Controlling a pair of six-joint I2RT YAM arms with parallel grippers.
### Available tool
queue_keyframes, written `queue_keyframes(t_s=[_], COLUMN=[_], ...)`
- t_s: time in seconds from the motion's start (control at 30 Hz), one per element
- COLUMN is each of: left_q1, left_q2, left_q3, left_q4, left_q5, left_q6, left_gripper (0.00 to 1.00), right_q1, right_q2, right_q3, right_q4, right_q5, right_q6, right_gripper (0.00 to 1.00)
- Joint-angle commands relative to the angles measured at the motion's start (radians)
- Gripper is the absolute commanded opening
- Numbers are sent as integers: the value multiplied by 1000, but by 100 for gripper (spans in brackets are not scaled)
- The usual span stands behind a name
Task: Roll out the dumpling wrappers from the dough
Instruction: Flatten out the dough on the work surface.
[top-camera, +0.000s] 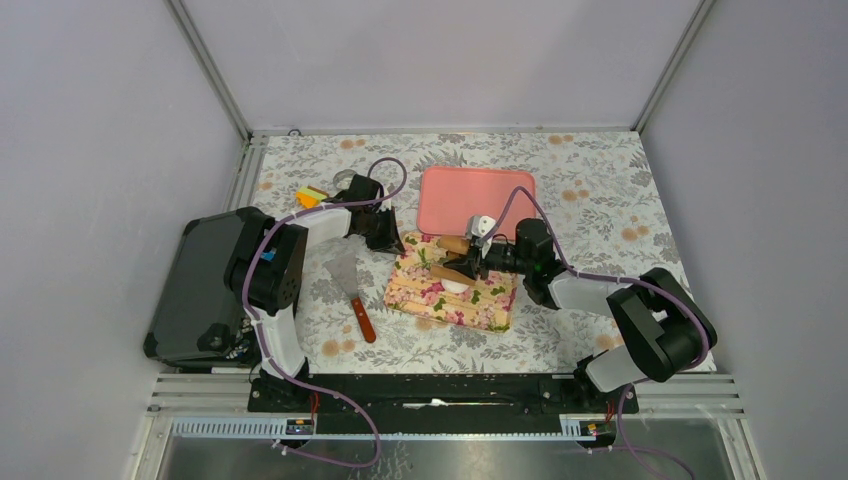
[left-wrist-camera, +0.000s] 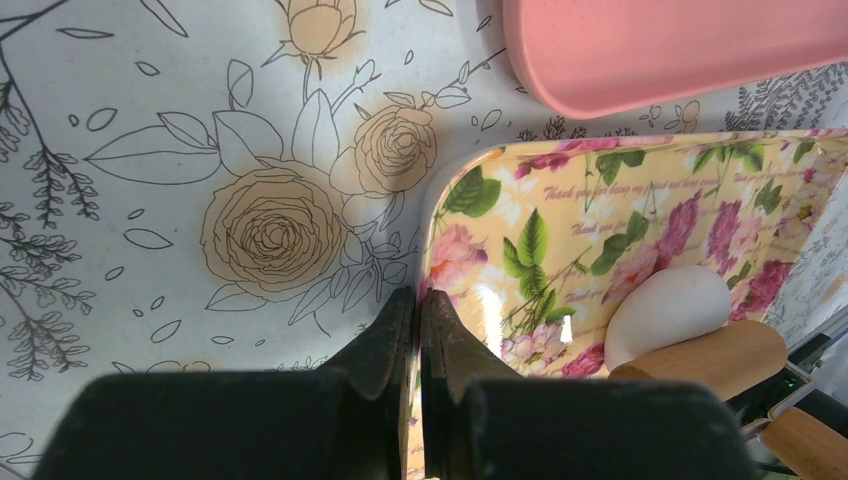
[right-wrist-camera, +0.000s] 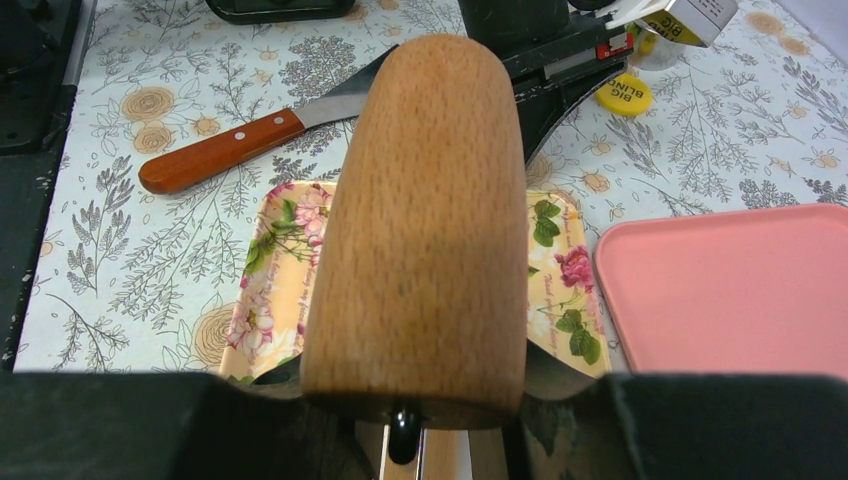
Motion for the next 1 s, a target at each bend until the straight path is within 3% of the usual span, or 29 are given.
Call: queue_keyframes(t_s=[0.0, 0.27, 0.43, 0.67, 0.83, 0.93, 0.97], left_q1=[9, 16, 17, 16, 16, 16, 17], left_q2=[42, 44, 44, 23, 0, -15, -21], left_q3=[-49, -55, -62, -92, -121, -133, -134], left_q4=[-47, -38, -35, -30, -1, 13, 16], left_q5=[-79, -74, -92, -145, -127, -96, -81], left_q6=[-26, -27, -41, -115, -142, -156, -155], left_gripper=[0, 0, 0, 0, 0, 0, 5], right_q1=[20, 20, 20, -28, -38, -42, -45], right_q2=[65, 51, -64, -134, -147, -148, -146], right_q3=[-74, -64, 8, 148, 72, 31, 25], right_q4=[-275, -288, -218, -167, -49, -1, 1], right_q5=[-22, -65, -69, 42, 158, 309, 356], right_q6=[16, 20, 138, 373, 430, 442, 453], right_gripper=[0, 0, 0, 0, 0, 0, 0])
